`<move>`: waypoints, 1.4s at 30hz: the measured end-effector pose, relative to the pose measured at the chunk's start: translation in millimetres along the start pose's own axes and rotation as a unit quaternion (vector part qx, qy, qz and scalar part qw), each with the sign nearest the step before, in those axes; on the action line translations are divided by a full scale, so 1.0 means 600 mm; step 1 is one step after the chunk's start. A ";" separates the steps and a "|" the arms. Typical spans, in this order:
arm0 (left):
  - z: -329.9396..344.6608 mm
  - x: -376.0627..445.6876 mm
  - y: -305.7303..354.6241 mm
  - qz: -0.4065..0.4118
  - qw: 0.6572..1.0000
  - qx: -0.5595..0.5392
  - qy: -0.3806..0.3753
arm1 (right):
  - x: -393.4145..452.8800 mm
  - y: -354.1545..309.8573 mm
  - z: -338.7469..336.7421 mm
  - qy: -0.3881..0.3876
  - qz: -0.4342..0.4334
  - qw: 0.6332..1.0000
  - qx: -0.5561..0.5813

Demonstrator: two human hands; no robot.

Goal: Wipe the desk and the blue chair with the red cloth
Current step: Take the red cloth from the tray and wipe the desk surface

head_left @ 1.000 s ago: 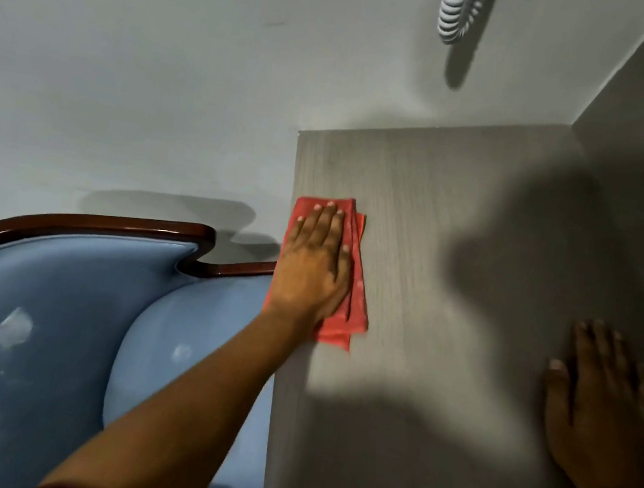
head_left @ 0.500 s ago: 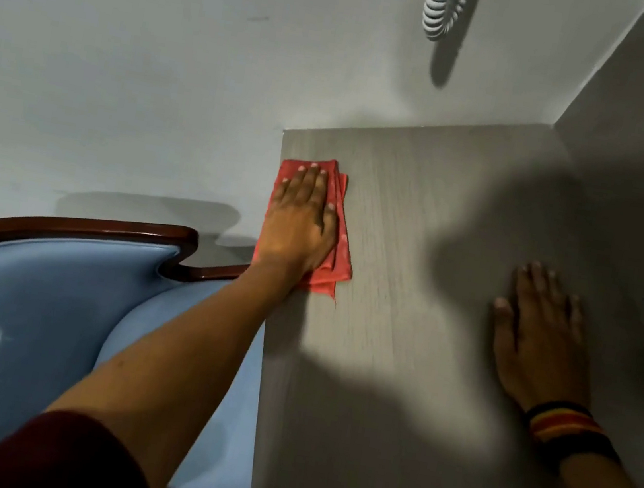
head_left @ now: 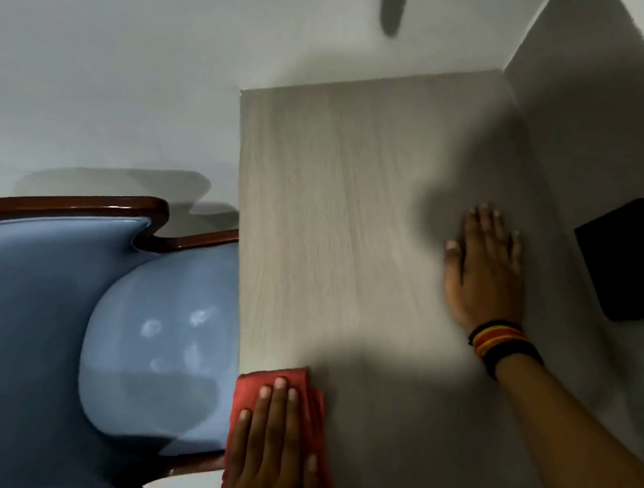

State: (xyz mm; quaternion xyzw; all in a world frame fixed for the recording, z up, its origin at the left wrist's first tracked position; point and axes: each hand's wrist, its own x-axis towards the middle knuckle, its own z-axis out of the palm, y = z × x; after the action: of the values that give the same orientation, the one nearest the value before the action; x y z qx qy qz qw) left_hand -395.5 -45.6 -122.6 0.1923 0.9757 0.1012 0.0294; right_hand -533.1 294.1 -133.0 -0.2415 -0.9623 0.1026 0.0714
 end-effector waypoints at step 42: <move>-0.040 0.675 -0.066 0.006 0.999 -0.004 0.034 | 0.002 0.003 0.005 0.015 -0.014 1.000 0.005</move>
State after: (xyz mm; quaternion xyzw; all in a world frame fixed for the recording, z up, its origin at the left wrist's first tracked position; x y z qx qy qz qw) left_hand -786.7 68.6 -114.7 0.1949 0.9744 0.1120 -0.0039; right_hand -533.7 295.8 -136.2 -0.2290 -0.9639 0.1031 0.0881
